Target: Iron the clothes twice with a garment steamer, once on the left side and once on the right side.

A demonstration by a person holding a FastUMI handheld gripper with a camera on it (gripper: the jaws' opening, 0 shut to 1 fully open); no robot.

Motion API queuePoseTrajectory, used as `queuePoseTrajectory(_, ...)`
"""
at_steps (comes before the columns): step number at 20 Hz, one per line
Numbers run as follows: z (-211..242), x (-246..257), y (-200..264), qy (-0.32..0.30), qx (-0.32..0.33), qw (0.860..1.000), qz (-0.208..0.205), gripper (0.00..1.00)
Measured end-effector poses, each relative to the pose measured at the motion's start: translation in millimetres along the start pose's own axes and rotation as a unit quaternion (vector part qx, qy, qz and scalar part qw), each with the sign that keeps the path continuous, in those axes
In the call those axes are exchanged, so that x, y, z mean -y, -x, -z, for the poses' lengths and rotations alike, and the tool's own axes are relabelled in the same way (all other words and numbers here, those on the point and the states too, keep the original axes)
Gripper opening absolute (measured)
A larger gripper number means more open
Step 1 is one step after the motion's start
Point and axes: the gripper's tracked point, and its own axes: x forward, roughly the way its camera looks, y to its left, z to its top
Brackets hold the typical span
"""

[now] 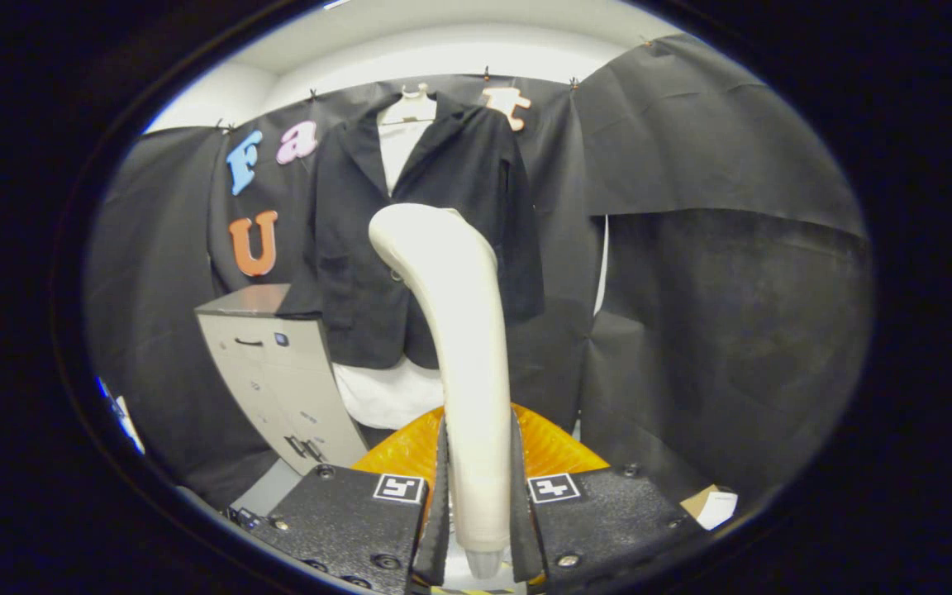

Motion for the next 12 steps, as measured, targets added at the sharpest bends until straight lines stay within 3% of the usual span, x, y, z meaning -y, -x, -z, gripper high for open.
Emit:
queuePoseTrajectory(5, 2, -4, 43, -0.013, 0.011, 0.999, -0.037, 0.32)
queuePoseTrajectory(12, 2, -17, 62, -0.010, 0.032, 0.999, -0.024, 0.33)
